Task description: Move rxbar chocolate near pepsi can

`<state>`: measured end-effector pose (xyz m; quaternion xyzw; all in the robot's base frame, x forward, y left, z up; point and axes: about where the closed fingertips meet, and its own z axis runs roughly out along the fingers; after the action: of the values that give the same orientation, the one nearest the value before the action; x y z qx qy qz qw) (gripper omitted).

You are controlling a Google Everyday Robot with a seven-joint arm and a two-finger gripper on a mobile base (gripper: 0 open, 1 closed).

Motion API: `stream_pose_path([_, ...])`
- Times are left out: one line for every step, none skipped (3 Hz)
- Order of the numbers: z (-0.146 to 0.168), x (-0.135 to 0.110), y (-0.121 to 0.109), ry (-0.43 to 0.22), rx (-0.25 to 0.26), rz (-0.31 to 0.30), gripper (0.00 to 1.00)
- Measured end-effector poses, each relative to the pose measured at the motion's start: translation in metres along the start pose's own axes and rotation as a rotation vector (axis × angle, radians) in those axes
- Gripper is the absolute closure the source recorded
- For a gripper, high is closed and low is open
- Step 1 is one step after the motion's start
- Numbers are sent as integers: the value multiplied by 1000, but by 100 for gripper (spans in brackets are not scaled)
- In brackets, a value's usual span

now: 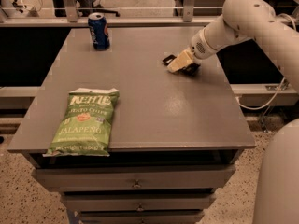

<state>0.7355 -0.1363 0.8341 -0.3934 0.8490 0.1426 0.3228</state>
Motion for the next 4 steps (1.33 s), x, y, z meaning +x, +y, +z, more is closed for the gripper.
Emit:
stream_pose_path([-6, -9, 5, -13, -32, 4, 65])
stream_pose_path([-16, -20, 12, -35, -59, -6, 88])
stream_pose_path([-33, -36, 17, -77, -65, -32, 100])
stream_pose_path([-61, -52, 10, -127, -38, -67, 100])
